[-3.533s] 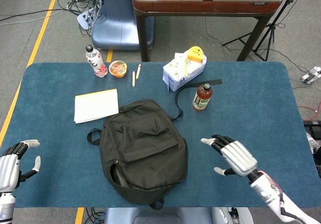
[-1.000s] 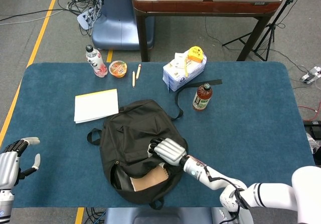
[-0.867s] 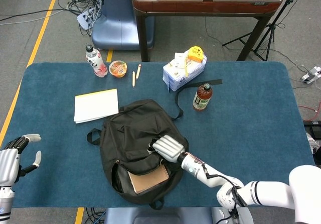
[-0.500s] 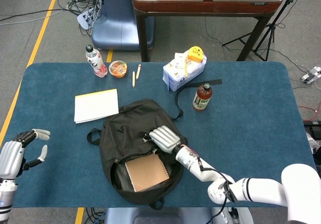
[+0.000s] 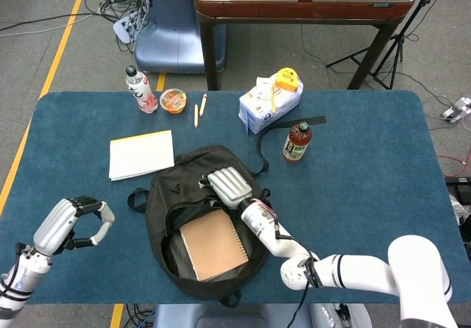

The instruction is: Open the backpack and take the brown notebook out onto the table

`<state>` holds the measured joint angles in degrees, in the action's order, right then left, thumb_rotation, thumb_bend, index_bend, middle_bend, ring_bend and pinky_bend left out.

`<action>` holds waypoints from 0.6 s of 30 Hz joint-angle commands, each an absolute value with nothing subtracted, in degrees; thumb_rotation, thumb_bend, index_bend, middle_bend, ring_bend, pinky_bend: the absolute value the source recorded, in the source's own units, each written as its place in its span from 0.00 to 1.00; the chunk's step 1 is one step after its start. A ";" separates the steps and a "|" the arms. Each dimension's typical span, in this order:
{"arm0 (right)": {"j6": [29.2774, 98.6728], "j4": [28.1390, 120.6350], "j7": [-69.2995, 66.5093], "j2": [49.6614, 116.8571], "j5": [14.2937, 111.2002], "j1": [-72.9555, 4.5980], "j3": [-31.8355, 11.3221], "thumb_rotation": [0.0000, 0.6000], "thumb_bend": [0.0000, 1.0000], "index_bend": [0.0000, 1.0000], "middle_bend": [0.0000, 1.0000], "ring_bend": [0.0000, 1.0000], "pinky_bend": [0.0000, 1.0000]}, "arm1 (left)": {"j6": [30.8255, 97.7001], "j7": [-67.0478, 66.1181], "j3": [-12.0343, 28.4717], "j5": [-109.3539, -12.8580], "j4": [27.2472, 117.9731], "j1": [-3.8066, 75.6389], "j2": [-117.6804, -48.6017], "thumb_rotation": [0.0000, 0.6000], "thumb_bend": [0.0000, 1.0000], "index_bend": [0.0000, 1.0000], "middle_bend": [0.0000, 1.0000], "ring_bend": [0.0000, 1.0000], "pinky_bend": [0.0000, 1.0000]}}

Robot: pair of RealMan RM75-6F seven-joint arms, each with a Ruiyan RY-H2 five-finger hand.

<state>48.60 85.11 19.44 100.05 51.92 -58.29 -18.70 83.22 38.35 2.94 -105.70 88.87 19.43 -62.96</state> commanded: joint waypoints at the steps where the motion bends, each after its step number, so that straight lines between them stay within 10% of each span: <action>1: 48.76 84.15 20.44 100.98 50.55 -59.63 -19.56 1.00 0.73 0.64 0.48 0.34 0.40 | 82.80 40.21 2.55 -107.93 87.70 22.13 -64.18 1.00 0.41 0.56 0.62 0.55 0.51; 18: 48.98 80.02 21.69 104.16 45.24 -63.82 -21.71 1.00 0.73 0.64 0.47 0.34 0.40 | 81.07 39.04 -0.04 -114.77 84.68 31.43 -70.86 1.00 0.41 0.54 0.62 0.55 0.60</action>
<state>48.98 80.02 21.69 104.17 45.24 -63.82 -21.71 81.79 39.03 0.54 -114.29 84.91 30.70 -70.39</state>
